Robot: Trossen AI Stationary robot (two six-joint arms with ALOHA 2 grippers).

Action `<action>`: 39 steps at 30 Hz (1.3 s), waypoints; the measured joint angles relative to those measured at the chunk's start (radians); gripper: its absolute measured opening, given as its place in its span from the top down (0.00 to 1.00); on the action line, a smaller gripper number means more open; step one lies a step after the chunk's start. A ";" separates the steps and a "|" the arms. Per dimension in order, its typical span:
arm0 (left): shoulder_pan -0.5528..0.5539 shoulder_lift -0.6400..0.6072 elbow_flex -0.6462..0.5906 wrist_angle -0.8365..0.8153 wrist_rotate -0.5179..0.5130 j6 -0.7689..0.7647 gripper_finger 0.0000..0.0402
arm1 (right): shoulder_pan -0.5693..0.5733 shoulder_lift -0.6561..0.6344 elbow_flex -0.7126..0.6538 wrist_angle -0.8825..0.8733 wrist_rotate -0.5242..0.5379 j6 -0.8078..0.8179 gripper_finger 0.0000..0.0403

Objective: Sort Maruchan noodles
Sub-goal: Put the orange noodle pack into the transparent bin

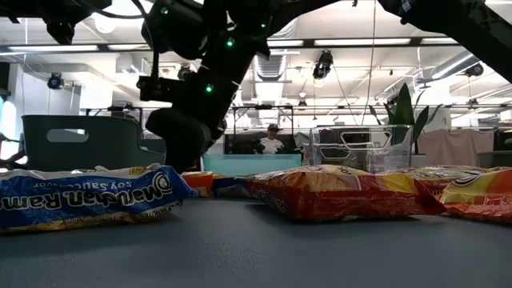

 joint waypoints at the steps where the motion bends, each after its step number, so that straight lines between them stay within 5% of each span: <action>1: 0.000 0.000 0.000 0.000 0.000 0.000 1.00 | 0.000 0.000 -0.004 0.007 0.001 -0.008 0.64; 13: 0.000 0.000 0.000 0.000 0.000 0.000 1.00 | -0.001 0.000 -0.019 0.036 -0.003 -0.038 0.95; 29: 0.000 0.000 0.000 -0.008 0.002 0.000 1.00 | 0.020 -0.076 0.028 0.017 -0.161 0.046 0.98; 36: 0.000 0.056 0.001 0.020 0.315 -0.011 1.00 | 0.025 -0.132 0.028 -0.053 -0.252 0.140 0.98; 39: 0.000 0.131 0.012 0.043 0.326 -0.031 1.00 | 0.040 -0.143 0.012 -0.094 -0.249 0.167 0.98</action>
